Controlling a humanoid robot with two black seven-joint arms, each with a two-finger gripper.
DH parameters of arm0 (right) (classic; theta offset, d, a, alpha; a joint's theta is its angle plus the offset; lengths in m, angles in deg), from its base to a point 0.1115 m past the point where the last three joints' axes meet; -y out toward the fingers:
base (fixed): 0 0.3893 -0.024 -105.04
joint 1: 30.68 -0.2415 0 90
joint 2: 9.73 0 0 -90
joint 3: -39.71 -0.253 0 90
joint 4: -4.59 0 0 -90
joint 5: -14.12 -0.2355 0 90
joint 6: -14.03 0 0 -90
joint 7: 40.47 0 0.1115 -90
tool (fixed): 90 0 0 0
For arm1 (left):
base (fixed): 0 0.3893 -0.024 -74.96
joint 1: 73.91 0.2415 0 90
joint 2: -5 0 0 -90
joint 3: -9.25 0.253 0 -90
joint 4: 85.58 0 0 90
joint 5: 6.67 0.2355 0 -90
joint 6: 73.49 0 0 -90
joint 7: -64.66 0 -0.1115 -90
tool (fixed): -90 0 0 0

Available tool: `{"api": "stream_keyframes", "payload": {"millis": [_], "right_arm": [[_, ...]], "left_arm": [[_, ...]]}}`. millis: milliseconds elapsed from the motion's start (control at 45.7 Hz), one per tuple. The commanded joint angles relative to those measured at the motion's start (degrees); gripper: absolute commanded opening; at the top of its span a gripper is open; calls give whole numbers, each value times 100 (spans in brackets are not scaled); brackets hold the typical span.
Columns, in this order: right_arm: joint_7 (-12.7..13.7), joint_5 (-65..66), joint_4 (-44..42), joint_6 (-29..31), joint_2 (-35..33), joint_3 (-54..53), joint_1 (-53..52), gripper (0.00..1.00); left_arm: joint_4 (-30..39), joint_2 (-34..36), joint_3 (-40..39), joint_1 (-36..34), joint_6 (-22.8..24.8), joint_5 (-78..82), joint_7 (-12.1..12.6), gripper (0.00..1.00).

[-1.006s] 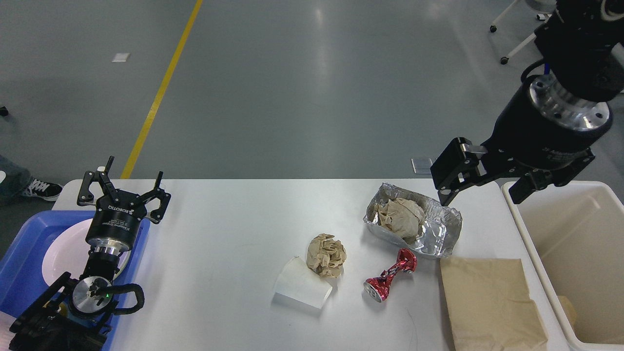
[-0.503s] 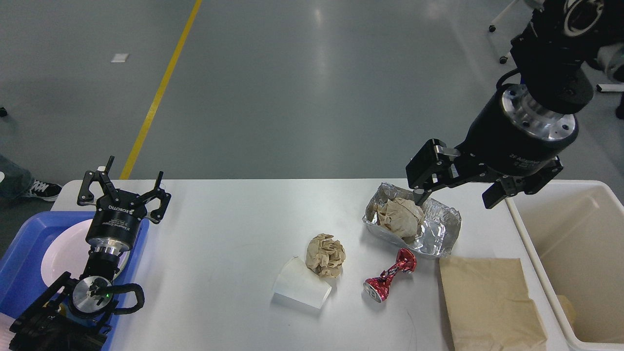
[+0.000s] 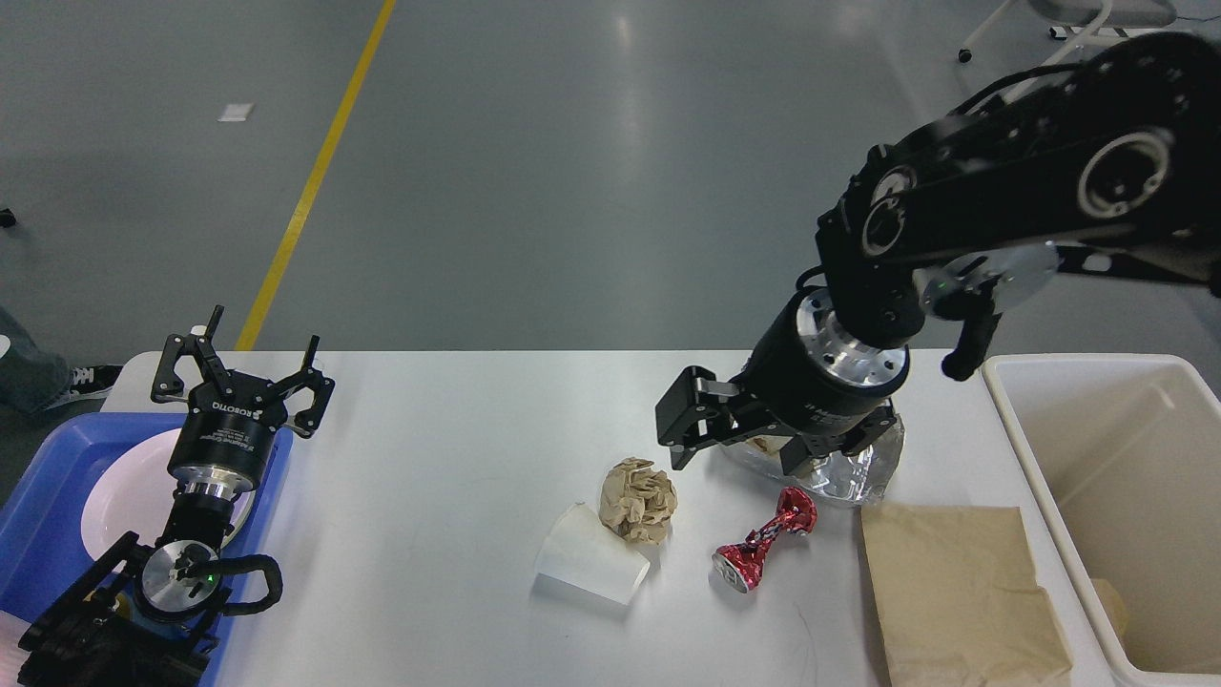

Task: Tidy desktop
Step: 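Lower the right gripper and grasp the white napkin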

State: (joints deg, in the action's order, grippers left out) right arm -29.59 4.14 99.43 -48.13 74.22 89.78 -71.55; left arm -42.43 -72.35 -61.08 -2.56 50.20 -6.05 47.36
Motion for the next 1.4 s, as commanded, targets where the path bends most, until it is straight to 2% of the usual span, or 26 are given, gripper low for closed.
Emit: {"api": "stream_keyframes", "payload": {"millis": [0, 87, 197, 350, 525, 612, 700, 831, 1378], "right_arm": [[-7, 1005, -413, -261, 525, -498, 658, 94], [-7, 1752, -686, -761, 965, -648, 1405, 94], [-15, 3349, -730, -1544, 1062, -657, 2099, 95], [-51, 4926, -984, -1782, 1062, -841, 2917, 95], [-77, 5067, -1608, -1817, 1255, -1315, 3734, 95], [-7, 5050, -2082, -1922, 1483, -1597, 4279, 95], [-7, 5067, -2636, -2046, 1756, -1632, 4728, 95], [-15, 5295, -3217, -2125, 1774, -1615, 5221, 94], [-33, 6298, -3788, -2160, 1756, -1290, 5880, 94]], "left_arm": [[0, 0, 2, 1, -3, -1, -1, 96], [0, 0, 2, 1, -3, -1, -10, 96], [0, 0, 2, 1, 5, -1, -1, 96], [0, 0, 2, 1, -3, -1, -1, 96], [0, 0, 2, 1, -3, -1, -1, 96], [0, 0, 2, 1, -3, -1, -1, 96], [0, 0, 2, 1, -3, -1, -1, 96], [0, 0, 2, 1, 5, -1, -1, 96], [0, 0, -7, 1, -3, -1, -10, 96]]}}
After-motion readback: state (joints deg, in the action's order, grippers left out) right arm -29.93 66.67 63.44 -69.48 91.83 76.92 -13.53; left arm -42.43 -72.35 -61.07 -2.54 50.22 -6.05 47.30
